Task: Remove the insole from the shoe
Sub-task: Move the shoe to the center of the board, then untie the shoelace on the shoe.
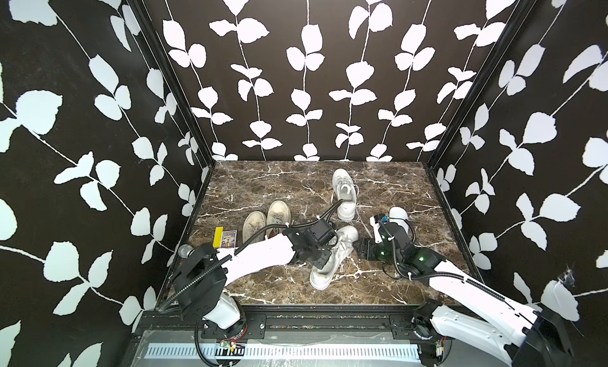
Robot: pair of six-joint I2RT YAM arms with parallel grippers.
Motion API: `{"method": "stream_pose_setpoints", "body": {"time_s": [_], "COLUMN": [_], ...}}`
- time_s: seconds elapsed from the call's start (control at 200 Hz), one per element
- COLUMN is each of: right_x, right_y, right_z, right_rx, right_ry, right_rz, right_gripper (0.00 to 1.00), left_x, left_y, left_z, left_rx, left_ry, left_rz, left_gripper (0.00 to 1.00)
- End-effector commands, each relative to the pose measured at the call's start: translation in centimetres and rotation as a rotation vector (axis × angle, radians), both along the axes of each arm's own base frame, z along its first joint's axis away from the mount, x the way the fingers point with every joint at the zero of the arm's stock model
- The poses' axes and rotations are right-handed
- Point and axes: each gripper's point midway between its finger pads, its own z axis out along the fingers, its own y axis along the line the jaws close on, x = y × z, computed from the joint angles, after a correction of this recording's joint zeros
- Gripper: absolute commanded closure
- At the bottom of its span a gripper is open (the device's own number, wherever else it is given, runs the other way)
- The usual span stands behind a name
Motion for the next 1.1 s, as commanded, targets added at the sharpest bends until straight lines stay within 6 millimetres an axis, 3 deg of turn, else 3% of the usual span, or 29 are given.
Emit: {"method": "stream_pose_setpoints", "body": {"time_s": [0.0, 0.225, 0.48, 0.67, 0.825, 1.095], "right_x": [0.0, -0.2, -0.1, -0.7, -0.7, -0.2], "right_y": [0.8, 1.5, 3.4, 4.8, 4.5, 1.2], "right_z": [0.2, -0.6, -1.2, 1.1, 2.9, 2.3], "right_rx": [0.034, 0.015, -0.018, 0.007, 0.040, -0.057], "right_ry": [-0.012, 0.007, 0.026, -0.011, -0.066, -0.088], "right_rz": [0.023, 0.054, 0.111, 0.168, 0.160, 0.029], "right_gripper": [0.35, 0.50, 0.49, 0.47, 0.51, 0.62], "left_x": [1.1, 0.7, 0.4, 0.5, 0.1, -0.6], "left_y": [-2.8, -3.2, -3.8, -3.8, -3.6, -3.3], "left_z": [2.9, 2.5, 2.5, 2.0, 1.4, 1.3], "left_rx": [-0.106, -0.104, -0.117, -0.096, -0.082, -0.091], "left_ry": [-0.076, -0.082, -0.081, -0.076, -0.072, -0.066], "left_rz": [-0.078, -0.132, -0.173, -0.187, -0.204, -0.239], "left_gripper": [1.00, 1.00, 1.00, 1.00, 1.00, 1.00]}}
